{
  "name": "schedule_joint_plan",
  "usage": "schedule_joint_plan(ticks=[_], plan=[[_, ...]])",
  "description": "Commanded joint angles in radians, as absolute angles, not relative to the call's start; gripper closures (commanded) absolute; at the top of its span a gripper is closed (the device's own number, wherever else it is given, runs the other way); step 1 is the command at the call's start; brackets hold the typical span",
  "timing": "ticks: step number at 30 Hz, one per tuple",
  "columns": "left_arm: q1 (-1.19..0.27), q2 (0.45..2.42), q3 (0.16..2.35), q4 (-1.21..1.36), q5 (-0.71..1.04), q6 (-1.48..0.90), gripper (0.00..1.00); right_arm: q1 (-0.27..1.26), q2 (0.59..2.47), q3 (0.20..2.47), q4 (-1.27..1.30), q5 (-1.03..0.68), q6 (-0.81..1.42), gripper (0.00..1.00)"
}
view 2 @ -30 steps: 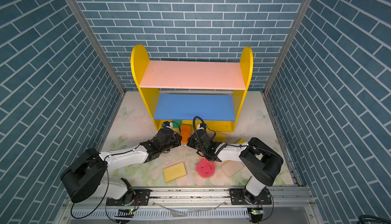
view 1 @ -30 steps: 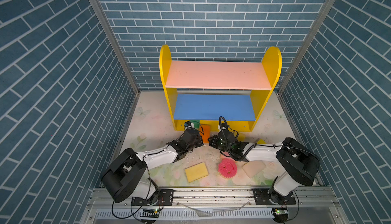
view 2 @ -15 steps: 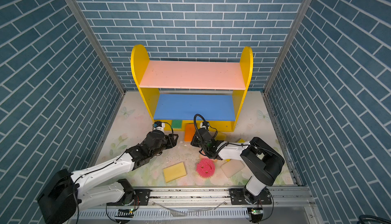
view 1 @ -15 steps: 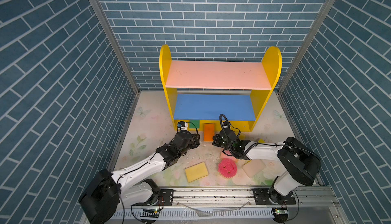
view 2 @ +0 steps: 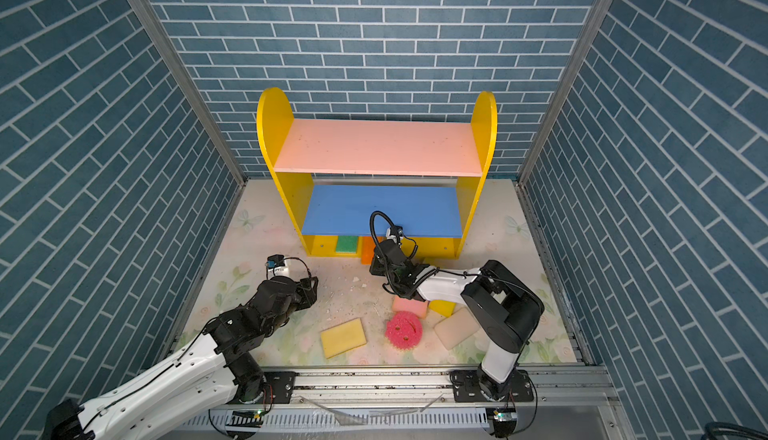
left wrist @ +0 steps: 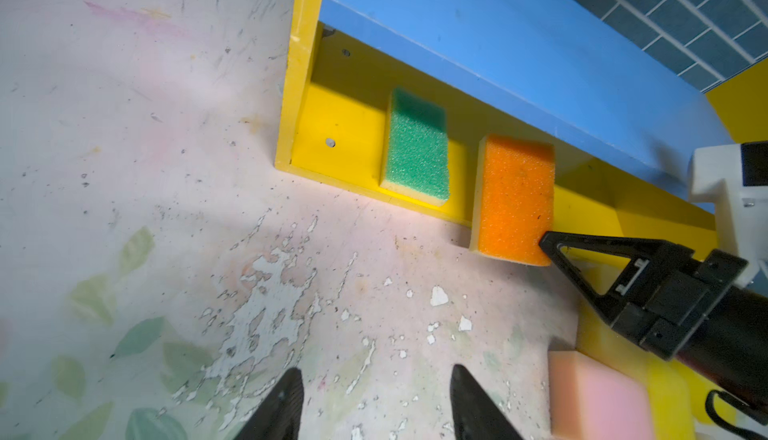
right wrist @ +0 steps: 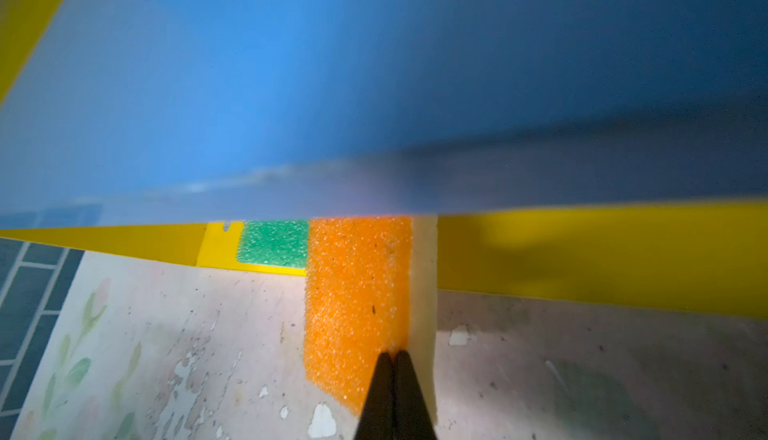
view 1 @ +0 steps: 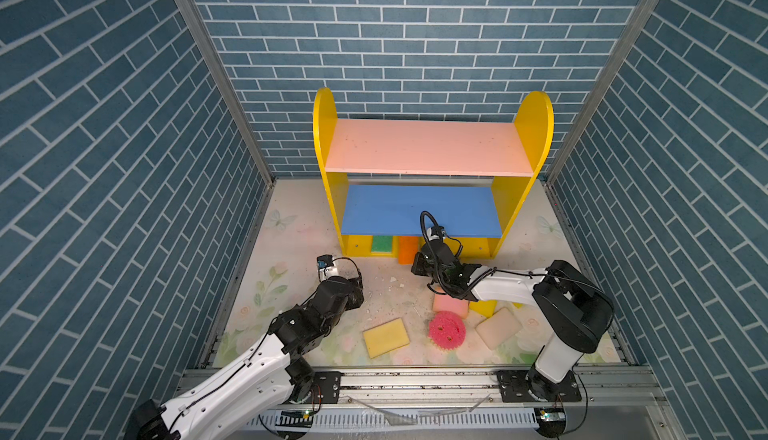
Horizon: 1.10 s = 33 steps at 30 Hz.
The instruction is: Place and organize the cleaning sponges onto the shelf
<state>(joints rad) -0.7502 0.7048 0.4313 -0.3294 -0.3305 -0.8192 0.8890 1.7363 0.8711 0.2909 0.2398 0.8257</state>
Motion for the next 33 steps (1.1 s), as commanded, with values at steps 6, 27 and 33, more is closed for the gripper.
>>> schedule_joint_plan(ticks=[6, 27, 33], plan=[[-0.746, 0.705, 0.420, -0.403, -0.346, -0.809, 0.42, 0.889, 1.837, 0.954, 0.258, 0.322, 0.801, 1.00], [-0.746, 0.731, 0.422, -0.396, -0.331, -0.834, 0.43, 0.882, 1.845, 0.943, 0.172, 0.427, 0.851, 0.76], [-0.746, 0.739, 0.423, -0.397, -0.330, -0.834, 0.42, 0.884, 1.778, 0.931, 0.127, 0.386, 0.856, 0.79]])
